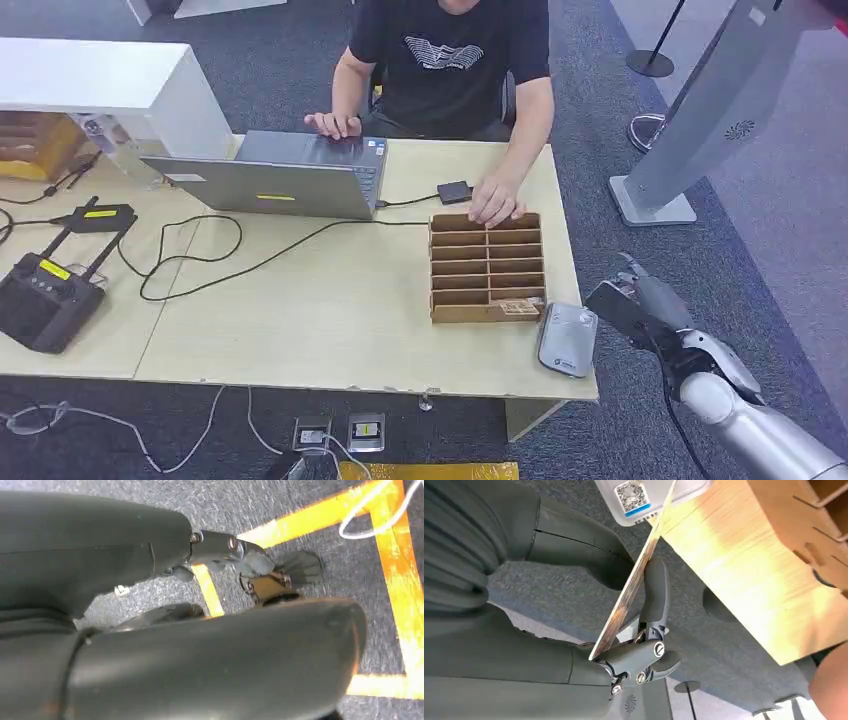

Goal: Pass the card to the sensor for recognition and then transmit it.

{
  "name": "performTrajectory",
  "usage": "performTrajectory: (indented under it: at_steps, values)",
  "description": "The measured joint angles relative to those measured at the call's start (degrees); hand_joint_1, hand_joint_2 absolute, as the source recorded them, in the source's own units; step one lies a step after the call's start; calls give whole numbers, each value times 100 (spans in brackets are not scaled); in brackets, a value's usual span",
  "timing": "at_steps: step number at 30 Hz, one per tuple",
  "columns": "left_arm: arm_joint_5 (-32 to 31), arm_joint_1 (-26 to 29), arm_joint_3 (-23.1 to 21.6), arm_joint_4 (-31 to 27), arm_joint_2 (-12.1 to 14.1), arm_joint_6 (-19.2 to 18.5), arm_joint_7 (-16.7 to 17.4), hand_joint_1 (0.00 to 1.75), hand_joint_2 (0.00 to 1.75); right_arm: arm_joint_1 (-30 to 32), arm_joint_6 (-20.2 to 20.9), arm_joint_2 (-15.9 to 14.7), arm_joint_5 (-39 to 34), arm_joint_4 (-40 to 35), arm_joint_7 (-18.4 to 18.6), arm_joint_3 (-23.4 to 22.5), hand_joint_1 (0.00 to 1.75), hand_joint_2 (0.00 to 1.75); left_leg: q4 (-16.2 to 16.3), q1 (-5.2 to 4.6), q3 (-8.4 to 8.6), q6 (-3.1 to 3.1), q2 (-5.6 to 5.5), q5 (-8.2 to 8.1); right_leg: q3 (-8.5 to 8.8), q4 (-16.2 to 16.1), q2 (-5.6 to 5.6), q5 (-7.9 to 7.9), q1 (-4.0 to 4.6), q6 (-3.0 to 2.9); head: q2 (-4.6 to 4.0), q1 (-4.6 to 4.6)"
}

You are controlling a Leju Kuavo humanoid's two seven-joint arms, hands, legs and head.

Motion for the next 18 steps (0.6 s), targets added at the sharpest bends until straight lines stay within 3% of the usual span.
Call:
performTrajectory:
  at_steps: [6,8,18]
  values:
    - [57,1,68,53,-57,75,0,0,0,-14,-162,-109,-127,-200,18,202,175,175,0,1,0,0,0,0,0,0,0,0,1,0,0,0]
    - [151,1,201,182,-158,138,50,0,0,-95,-321,-208,-361,-505,35,695,175,175,-1,1,-1,0,0,0,0,0,1,0,1,0,0,2]
    - [47,1,254,256,-203,11,181,0,0,-146,-374,-114,-645,-401,-194,1196,175,175,-1,1,-3,0,0,0,0,0,-1,0,1,0,0,0]
